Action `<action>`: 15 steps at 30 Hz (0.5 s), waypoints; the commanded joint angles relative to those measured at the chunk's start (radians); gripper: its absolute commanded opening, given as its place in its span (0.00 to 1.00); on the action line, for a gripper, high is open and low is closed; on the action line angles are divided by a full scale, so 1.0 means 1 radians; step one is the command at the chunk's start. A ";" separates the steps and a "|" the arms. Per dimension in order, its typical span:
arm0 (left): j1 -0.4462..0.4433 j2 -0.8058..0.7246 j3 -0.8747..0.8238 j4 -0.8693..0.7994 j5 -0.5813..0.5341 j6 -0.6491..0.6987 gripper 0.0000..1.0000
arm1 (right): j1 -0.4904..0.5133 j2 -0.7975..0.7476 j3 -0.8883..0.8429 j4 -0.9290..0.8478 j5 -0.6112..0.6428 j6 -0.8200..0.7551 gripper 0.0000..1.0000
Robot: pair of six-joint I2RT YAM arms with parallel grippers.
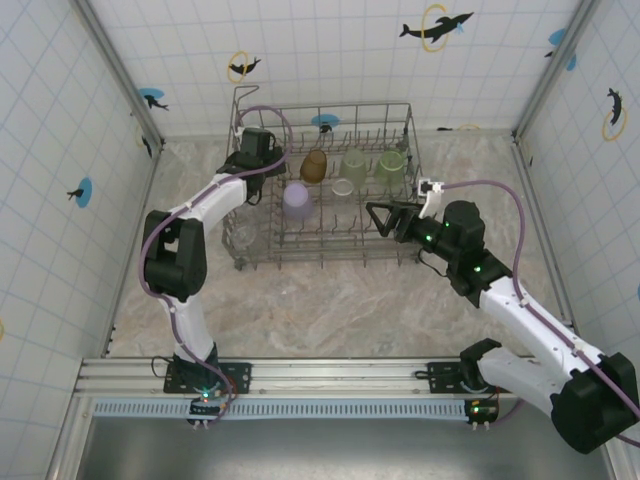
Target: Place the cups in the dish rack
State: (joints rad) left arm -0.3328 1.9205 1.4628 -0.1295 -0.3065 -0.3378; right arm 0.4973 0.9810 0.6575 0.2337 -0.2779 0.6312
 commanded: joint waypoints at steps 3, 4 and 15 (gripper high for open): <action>0.000 -0.098 0.019 0.060 0.032 0.008 0.97 | 0.006 -0.026 -0.016 0.010 0.019 -0.001 1.00; 0.000 -0.098 0.019 0.064 0.044 0.008 0.97 | 0.006 -0.027 -0.017 0.009 0.019 -0.001 1.00; -0.001 -0.099 0.019 0.049 0.036 -0.046 0.97 | 0.006 -0.034 -0.012 -0.013 0.033 -0.012 1.00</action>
State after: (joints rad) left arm -0.3264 1.9064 1.4590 -0.1184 -0.2165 -0.3580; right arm 0.4973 0.9718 0.6563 0.2298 -0.2592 0.6304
